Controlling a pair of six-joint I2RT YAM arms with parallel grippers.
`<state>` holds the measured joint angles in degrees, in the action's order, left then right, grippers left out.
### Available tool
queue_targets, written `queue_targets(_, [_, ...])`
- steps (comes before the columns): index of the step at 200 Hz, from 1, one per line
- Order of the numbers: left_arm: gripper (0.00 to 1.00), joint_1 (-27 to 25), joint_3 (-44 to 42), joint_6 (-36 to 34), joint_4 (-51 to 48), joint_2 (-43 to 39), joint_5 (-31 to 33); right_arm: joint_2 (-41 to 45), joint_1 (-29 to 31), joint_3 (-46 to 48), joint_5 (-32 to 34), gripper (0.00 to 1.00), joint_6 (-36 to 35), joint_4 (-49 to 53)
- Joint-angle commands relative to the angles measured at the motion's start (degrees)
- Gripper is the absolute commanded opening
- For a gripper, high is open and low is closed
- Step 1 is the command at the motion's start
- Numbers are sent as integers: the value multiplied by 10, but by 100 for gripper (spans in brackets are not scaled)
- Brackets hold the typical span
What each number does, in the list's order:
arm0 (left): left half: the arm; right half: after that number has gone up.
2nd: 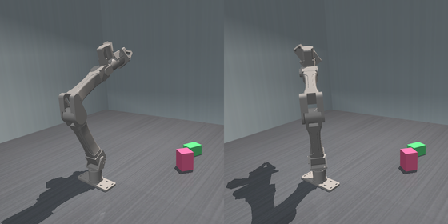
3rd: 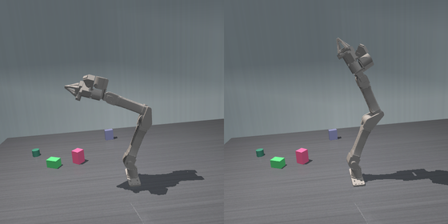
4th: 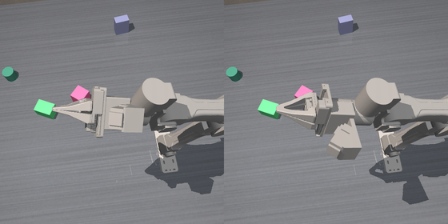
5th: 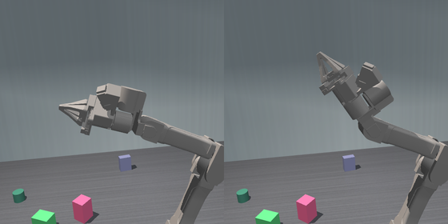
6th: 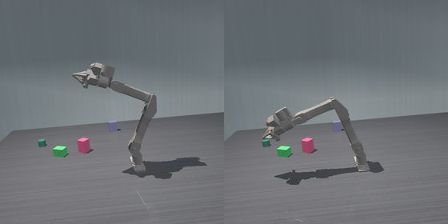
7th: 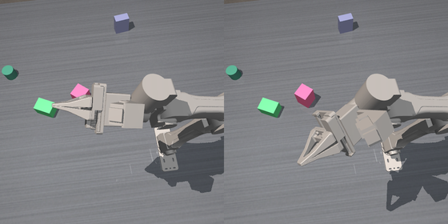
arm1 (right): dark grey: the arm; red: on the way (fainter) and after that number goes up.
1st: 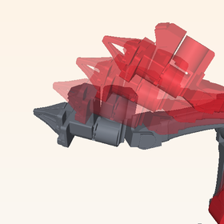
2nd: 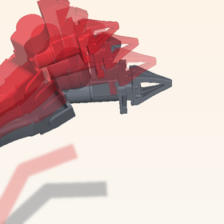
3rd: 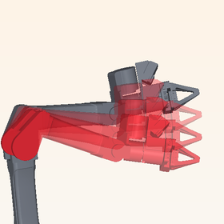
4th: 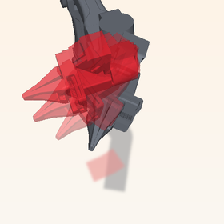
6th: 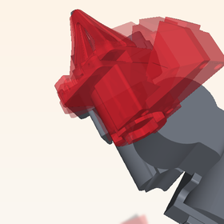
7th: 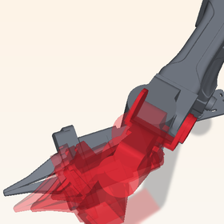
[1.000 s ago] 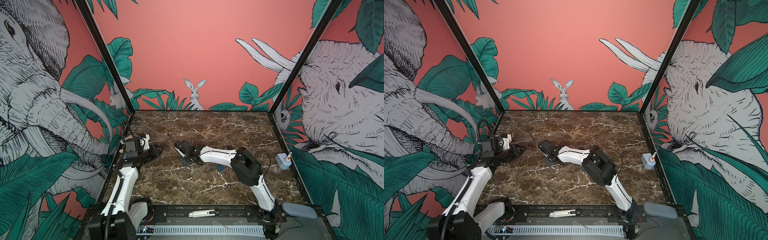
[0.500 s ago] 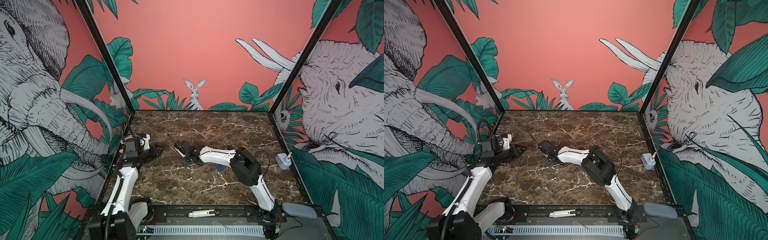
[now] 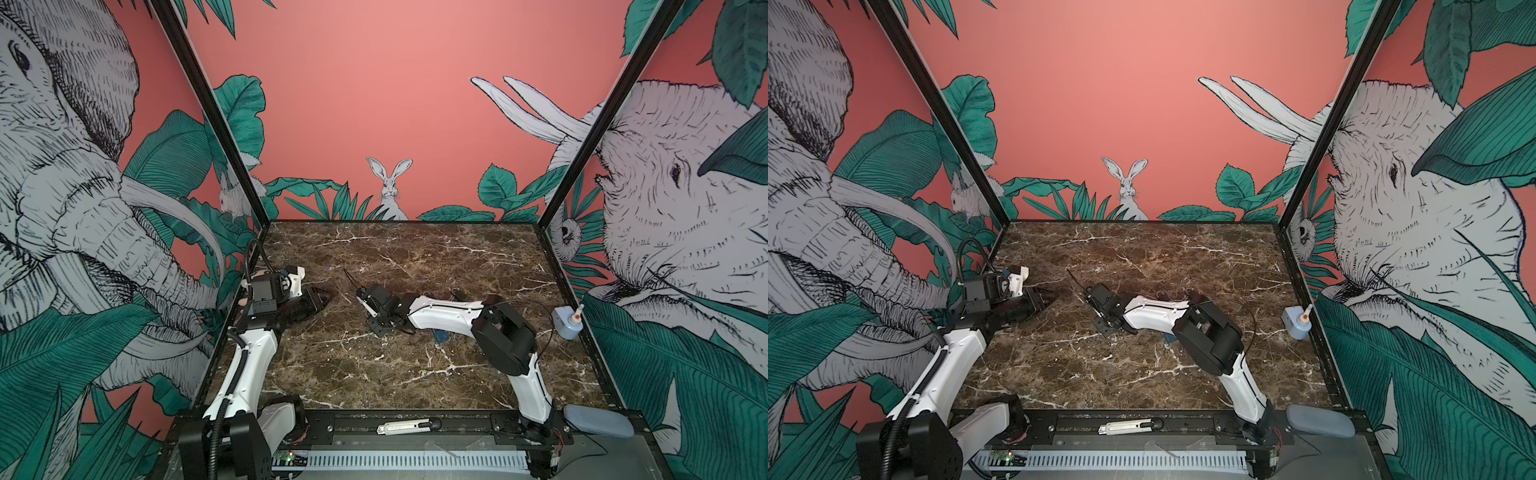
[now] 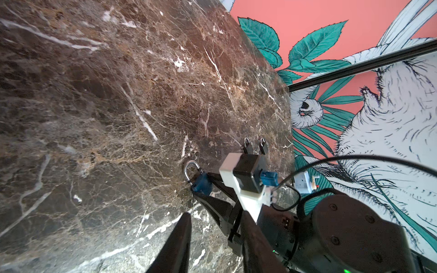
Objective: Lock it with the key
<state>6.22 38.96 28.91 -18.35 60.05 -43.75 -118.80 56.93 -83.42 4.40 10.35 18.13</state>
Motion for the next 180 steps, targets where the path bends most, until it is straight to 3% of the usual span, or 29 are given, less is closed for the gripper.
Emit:
queue_targets(1, [39,0,1,8,26,4,-46,67,-7,12,-15,8,13,-29])
queue_targets(63, [42,-96,-4,49,120,58,-63,170,-15,68,-34,8,24,-34])
queue_targets(180, [43,-174,3,117,265,139,-92,235,-17,95,-71,8,47,-31])
